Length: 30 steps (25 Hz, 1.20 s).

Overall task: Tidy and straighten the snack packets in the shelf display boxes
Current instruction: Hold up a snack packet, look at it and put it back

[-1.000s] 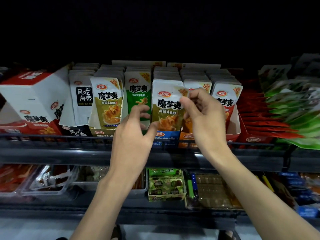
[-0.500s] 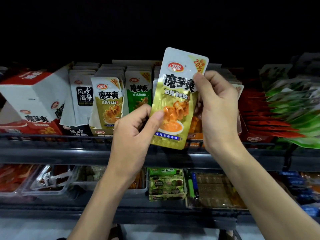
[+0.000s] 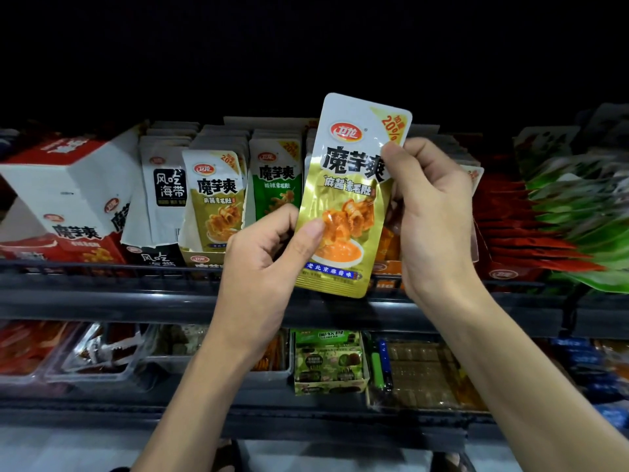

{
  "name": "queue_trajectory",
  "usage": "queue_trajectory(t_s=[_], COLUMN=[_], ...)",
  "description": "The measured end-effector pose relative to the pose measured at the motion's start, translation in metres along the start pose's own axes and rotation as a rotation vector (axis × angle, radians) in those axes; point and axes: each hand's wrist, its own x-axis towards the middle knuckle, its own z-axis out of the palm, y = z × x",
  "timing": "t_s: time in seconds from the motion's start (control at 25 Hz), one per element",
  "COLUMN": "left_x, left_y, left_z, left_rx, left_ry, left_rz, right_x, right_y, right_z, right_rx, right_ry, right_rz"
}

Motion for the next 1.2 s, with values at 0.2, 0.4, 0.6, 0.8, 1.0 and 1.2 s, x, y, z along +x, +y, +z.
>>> queue_trajectory(t_s=[0.2, 0.4, 0.6, 0.8, 1.0, 1.2], left_x=[-0.001, -0.001, 0.000, 0.002, -0.002, -0.003], left_y=[0.002, 0.000, -0.001, -0.005, -0.009, -0.006], left_z=[-0.006, -0.023, -0.045, -0.080, -0.087, -0.086], left_rx=[0.055, 0.219, 0.473, 0.675, 0.939, 0.994], left_ry=[0.029, 0.127, 0.388, 0.567, 0.292, 0.264], left_rz=[-0.001, -0.003, -0.049, -0.213, -0.384, -0.393], right_x=[0.000, 0.005, 0.010, 0.011, 0.017, 0.018], right_y=[0.002, 0.001, 0.009, 0.022, 0.046, 0.079], right_z=[0.004, 0.016, 0.042, 0.083, 0.111, 0.119], right_rx=[-0.057, -0.104, -0.201, -0.274, -0.536, -0.859], right_ry=[-0.016, -0.142, -0.178, -0.154, -0.170, -0.236], right_rz=[-0.028, -0.037, -0.044, -0.228, -0.313, -0.247])
